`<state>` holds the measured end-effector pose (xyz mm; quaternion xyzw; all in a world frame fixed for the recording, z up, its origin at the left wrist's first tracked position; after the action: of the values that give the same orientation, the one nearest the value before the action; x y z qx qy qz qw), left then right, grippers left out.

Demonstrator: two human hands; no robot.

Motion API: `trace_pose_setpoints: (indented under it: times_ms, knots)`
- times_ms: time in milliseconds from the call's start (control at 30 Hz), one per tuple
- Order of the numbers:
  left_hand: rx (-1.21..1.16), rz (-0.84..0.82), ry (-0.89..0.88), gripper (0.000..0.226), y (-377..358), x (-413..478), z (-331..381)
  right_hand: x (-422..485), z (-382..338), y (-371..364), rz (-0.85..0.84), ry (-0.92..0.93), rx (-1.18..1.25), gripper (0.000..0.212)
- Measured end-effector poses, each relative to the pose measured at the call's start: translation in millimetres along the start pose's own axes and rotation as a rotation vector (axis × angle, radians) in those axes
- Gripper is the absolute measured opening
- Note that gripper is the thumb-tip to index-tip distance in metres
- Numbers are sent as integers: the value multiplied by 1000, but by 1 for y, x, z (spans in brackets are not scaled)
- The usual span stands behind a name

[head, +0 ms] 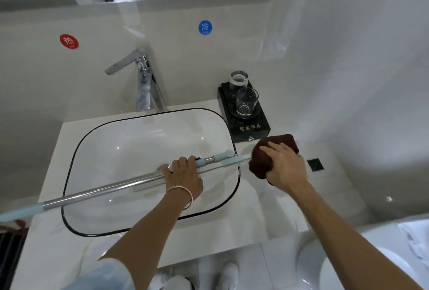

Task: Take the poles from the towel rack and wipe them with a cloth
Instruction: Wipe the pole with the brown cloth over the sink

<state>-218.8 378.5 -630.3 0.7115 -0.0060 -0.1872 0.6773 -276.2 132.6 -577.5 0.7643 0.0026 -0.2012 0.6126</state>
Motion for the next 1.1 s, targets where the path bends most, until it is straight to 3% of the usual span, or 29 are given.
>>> trace_pose_setpoints:
  times_ms: [133,233,400,467,667,800,900,1100]
  knots:
    - [7,102,2,53,-3,2,-1,-11,-48,-20,-18,192,58,70]
    - [50,175,-5,53,-7,3,-5,-11,-44,-18,-70,279,20,70]
    - [61,194,-8,54,-6,3,-2,11,28,8,22,-61,58,64]
    - [51,164,4,52,-8,3,-1,9,16,6,39,-71,72,61]
    - [20,120,-12,49,-7,2,-1,-14,-49,-17,-52,281,71,68]
    - [4,118,-22,48,-8,3,-3,11,32,11,37,85,41,64]
    - [-13,90,-28,47,-6,2,-1,18,78,26,112,-94,137,48]
    - [49,192,12,49,-8,0,-6,1,17,-3,89,-12,38,64]
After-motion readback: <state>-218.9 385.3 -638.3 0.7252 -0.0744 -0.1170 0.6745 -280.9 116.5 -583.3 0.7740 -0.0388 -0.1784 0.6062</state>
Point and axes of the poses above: each hand's wrist, its own x-axis towards the middle knuckle, its own y-axis out of the back of the hand, z = x × y, the point moved 4 cm from there along x, towards the middle knuckle, and after that the axes turned 5 degrees about -z, right-handed, at the moved point
